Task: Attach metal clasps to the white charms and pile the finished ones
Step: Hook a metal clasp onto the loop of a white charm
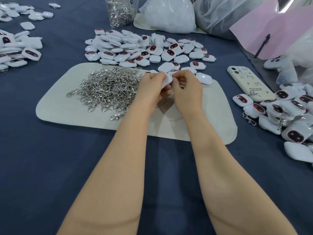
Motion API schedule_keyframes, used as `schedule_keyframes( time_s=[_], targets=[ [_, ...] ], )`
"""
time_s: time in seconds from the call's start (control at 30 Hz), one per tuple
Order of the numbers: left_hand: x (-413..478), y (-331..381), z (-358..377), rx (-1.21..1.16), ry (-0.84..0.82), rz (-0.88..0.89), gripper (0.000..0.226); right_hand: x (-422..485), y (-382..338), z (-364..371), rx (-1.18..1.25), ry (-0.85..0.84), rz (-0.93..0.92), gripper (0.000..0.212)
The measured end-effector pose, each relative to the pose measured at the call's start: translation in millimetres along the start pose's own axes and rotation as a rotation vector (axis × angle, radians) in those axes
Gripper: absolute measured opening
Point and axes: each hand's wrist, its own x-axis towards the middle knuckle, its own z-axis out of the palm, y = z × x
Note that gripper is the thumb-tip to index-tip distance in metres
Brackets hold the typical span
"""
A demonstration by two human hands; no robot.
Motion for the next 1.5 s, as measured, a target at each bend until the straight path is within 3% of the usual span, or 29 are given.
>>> schedule_keyframes(
  time_s=[0.2, 0.37, 0.5, 0.67, 0.87, 0.97, 1.13, 1.33, 1.5],
  targets=[
    [-3, 6, -1, -0.198, 0.008, -0.171, 0.011, -1, -4, 0, 0.081, 0.054, 0.001, 0.008],
    [-4, 6, -1, -0.218, 0.007, -0.190, 0.011, -2, -7, 0, 0.082, 0.080, -0.022, 0.010],
    [-2, 3, -1, -0.053, 0.032, -0.095, 0.008, -3, -7, -1, -0.063, 0.079, -0.100, 0.013],
    [-3, -1, -4, 0.214, 0.066, 0.174, 0.014, 0, -4, -1, -0.205, 0.047, -0.135, 0.014],
    [-6, 0, -4, 0.324, 0.036, 0.347, 0.019, -2, -2, 2, -0.171, -0.003, -0.111, 0.019],
    [-5, -1, 4, 0.132, 0.032, 0.234, 0.015, -2, -2, 2, -0.045, 0.003, -0.023, 0.022],
    [-1, 2, 3, -0.225, 0.032, -0.091, 0.010, 3, -2, 1, 0.126, 0.017, 0.088, 0.009],
    [-1, 2, 2, -0.385, -0.002, -0.189, 0.001, 1, -5, 2, 0.263, 0.054, 0.144, 0.010],
    [-3, 3, -1, -0.518, -0.013, -0.235, 0.007, 1, -5, 5, 0.264, 0.063, 0.131, 0.009]
  ],
)
